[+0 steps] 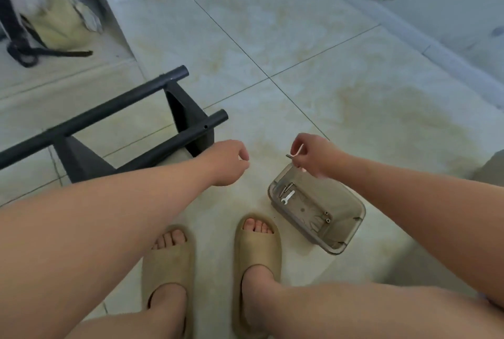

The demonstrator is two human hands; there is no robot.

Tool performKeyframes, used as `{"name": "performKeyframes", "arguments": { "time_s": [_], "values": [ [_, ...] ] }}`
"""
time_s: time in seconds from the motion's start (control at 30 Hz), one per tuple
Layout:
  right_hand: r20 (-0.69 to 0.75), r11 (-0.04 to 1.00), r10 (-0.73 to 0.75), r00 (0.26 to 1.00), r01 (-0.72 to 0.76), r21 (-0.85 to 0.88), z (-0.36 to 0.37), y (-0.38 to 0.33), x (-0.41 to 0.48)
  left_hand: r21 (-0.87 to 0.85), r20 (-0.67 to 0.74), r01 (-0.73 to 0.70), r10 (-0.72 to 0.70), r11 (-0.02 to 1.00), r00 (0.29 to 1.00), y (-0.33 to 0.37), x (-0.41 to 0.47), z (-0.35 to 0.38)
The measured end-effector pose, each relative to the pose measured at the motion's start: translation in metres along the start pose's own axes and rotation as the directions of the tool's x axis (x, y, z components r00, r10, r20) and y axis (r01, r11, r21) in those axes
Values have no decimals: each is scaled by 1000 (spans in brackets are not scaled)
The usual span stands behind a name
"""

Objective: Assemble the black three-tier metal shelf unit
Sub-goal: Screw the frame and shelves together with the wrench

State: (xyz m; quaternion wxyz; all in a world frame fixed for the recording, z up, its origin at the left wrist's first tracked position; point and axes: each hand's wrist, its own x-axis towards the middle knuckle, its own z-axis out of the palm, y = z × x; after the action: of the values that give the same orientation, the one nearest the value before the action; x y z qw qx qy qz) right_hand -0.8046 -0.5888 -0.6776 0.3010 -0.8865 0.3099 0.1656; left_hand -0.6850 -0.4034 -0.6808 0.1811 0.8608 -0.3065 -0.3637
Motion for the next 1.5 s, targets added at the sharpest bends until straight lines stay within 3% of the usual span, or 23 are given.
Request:
{"name": "performKeyframes", "arguments": {
  "time_s": [0.13,0.2,0.27,0.37,0.5,0.83,1.03,1.17,1.3,1.5],
  "values": [
    [-57,978,-55,997,65,199,-9,-58,-24,39,-286,-13,24,999,958,-8,-39,-37],
    [-103,953,-61,993,89,290,-10,-87,-32,204,-423,61,32,977,906,-18,-55,-49],
    [-143,914,-44,989,98,395,-10,-112,-35,362,-469,170,21,917,883,-30,-65,-59],
    [-129,863,-14,992,77,500,-2,-133,-37,427,-362,273,-114,862,925,-53,-70,-64],
    [-58,854,-83,995,101,510,7,-137,-36,400,-193,212,-144,892,971,-84,-70,-70],
    [-158,882,-81,984,145,448,6,-137,-20,388,-160,135,-77,912,984,-94,-59,-90],
    [-121,901,-117,986,157,405,17,-137,-22,388,-62,124,-108,914,992,-93,-68,-95],
    [-72,881,-173,982,187,434,24,-133,-27,290,5,146,-154,946,988,-89,-67,-90],
    [-73,866,-192,979,204,457,27,-126,-30,-29,-33,141,-142,990,989,-81,-49,-78],
    [-92,840,-200,976,219,497,32,-125,-24,-334,-90,148,-188,931,978,-68,-23,-74]
  ]
}}
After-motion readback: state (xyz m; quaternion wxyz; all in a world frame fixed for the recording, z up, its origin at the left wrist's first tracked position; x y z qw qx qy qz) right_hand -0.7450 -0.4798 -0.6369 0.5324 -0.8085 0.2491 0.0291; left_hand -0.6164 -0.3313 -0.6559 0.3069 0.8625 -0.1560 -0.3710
